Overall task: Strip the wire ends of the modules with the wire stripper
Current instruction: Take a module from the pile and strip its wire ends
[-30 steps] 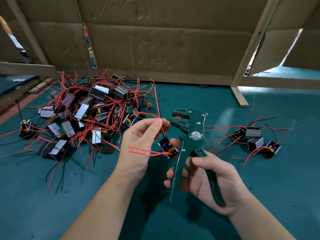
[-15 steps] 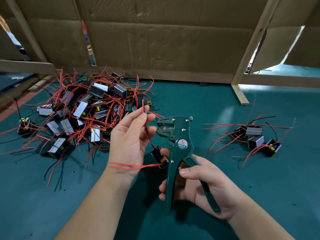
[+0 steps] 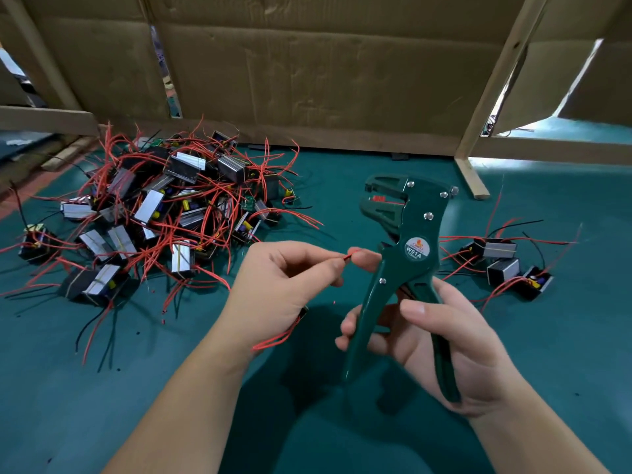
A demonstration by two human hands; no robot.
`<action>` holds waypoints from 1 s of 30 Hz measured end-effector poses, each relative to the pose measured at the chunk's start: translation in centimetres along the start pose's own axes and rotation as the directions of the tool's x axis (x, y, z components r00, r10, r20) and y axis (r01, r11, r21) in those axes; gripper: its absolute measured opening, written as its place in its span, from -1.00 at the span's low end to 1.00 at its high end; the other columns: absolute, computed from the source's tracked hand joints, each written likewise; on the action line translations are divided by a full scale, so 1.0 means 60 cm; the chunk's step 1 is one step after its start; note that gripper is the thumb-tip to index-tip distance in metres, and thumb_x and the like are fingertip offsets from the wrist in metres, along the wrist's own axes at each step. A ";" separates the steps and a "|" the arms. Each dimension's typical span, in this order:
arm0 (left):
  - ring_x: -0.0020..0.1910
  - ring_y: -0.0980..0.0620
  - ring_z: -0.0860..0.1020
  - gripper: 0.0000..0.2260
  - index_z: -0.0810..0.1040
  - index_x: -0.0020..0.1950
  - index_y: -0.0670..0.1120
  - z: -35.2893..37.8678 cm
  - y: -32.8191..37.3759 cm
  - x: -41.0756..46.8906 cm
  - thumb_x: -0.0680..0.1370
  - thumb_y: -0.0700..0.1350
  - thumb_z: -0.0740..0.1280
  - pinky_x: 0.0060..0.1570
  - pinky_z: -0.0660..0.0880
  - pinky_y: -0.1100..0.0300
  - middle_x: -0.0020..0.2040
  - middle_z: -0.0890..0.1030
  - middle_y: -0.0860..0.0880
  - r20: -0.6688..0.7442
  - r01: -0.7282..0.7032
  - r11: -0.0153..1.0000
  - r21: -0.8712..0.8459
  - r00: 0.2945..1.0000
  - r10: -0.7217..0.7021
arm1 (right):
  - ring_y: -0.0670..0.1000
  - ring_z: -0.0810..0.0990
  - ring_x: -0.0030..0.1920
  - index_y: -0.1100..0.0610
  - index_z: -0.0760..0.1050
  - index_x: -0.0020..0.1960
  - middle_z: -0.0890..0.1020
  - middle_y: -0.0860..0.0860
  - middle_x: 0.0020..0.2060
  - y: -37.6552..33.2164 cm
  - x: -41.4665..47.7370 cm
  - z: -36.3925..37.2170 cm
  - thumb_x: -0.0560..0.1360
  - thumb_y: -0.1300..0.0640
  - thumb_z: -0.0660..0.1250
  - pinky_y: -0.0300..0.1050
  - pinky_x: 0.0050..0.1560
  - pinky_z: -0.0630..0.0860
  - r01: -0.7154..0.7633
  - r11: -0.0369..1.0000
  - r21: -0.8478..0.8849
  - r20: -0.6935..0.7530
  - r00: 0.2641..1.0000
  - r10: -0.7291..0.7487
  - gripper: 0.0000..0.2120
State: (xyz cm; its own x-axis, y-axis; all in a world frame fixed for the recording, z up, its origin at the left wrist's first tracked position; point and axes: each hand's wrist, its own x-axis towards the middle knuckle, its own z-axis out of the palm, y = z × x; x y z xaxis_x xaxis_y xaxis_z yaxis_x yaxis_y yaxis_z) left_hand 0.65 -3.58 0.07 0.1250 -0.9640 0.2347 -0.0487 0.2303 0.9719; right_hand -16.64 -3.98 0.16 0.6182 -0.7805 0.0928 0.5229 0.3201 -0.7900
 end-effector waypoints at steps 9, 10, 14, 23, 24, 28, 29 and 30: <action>-0.46 0.27 0.50 -0.86 0.67 -0.20 -0.11 0.006 0.002 -0.001 0.48 -0.31 0.38 -0.38 0.40 0.47 -0.37 0.65 0.02 -0.050 -0.040 0.999 -0.008 0.998 0.039 | 0.30 0.59 -0.13 0.32 0.46 0.28 0.55 0.33 -0.12 -0.004 -0.005 -0.004 0.26 0.16 0.55 0.27 -0.04 0.52 -0.009 1.000 -0.023 -0.046 0.999 0.008 -0.36; -0.50 0.29 0.47 -0.87 0.67 -0.17 -0.12 0.005 0.002 0.000 0.49 -0.31 0.37 -0.41 0.36 0.50 -0.38 0.64 0.05 -0.079 -0.048 0.998 -0.041 0.996 0.045 | 0.30 0.59 -0.13 0.33 0.46 0.27 0.54 0.33 -0.12 -0.005 -0.006 -0.004 0.26 0.16 0.55 0.28 -0.04 0.52 -0.014 1.000 -0.023 -0.043 0.999 0.013 -0.37; -0.50 0.33 0.45 -0.90 0.64 -0.06 -0.19 -0.002 0.005 0.003 0.48 -0.27 0.35 -0.41 0.33 0.54 -0.42 0.59 0.16 -0.121 -0.098 0.985 -0.144 0.989 0.081 | 0.30 0.57 -0.08 0.34 0.44 0.27 0.54 0.31 0.09 -0.004 -0.010 -0.005 0.38 0.19 0.47 0.26 -0.02 0.50 -0.056 0.998 0.020 0.097 0.994 0.054 -0.48; -0.51 0.29 0.45 -0.90 0.61 -0.15 -0.17 -0.022 0.016 0.004 0.39 -0.17 0.39 -0.43 0.32 0.54 -0.39 0.61 0.12 -0.080 -0.143 0.980 -0.140 0.988 0.133 | 0.28 0.58 -0.21 0.29 0.52 0.18 0.58 0.34 -0.14 -0.012 -0.009 -0.018 0.17 0.12 0.57 0.26 -0.12 0.54 -0.217 0.966 -0.144 -0.109 0.973 0.202 -0.38; -0.51 0.30 0.45 -0.93 0.60 -0.15 -0.16 -0.024 0.017 0.004 0.41 -0.18 0.38 -0.43 0.32 0.55 -0.39 0.60 0.14 -0.072 -0.145 0.981 -0.128 0.988 0.137 | 0.29 0.58 -0.21 0.30 0.51 0.19 0.57 0.35 -0.14 -0.012 -0.010 -0.017 0.17 0.10 0.58 0.26 -0.12 0.54 -0.232 0.964 -0.126 -0.086 0.971 0.223 -0.35; -0.50 0.28 0.41 -0.91 0.55 -0.13 -0.11 -0.032 0.012 0.007 0.54 -0.27 0.33 -0.42 0.29 0.53 -0.44 0.51 0.20 -0.051 -0.159 0.987 -0.027 0.986 0.158 | 0.29 0.58 -0.17 0.32 0.48 0.22 0.57 0.32 -0.13 -0.016 -0.015 -0.011 0.29 0.10 0.53 0.26 -0.09 0.51 -0.264 0.960 -0.091 0.056 0.961 0.270 -0.42; -0.50 0.27 0.40 -0.92 0.54 -0.12 -0.11 -0.033 0.011 0.007 0.54 -0.26 0.31 -0.43 0.28 0.52 -0.44 0.50 0.20 -0.044 -0.160 0.987 -0.019 0.986 0.159 | 0.28 0.58 -0.18 0.31 0.49 0.20 0.58 0.30 -0.14 -0.015 -0.017 -0.010 0.30 0.10 0.53 0.25 -0.10 0.52 -0.265 0.959 -0.102 0.059 0.960 0.272 -0.44; -0.50 0.27 0.39 -0.92 0.54 -0.12 -0.11 -0.034 0.011 0.007 0.53 -0.25 0.29 -0.43 0.28 0.52 -0.44 0.49 0.20 -0.035 -0.161 0.987 -0.018 0.986 0.160 | 0.28 0.58 -0.19 0.30 0.50 0.18 0.58 0.30 -0.15 -0.015 -0.017 -0.009 0.29 0.09 0.54 0.23 -0.11 0.52 -0.267 0.956 -0.118 0.049 0.960 0.274 -0.46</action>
State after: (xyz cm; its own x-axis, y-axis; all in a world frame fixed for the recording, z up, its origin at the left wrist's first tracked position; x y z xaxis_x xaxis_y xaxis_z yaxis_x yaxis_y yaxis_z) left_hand 2.72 -3.56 0.82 0.1506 -0.9094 0.3877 -0.0502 0.3847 0.9217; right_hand -18.07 -3.77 0.44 0.7657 -0.6357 -0.0983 0.2658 0.4518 -0.8516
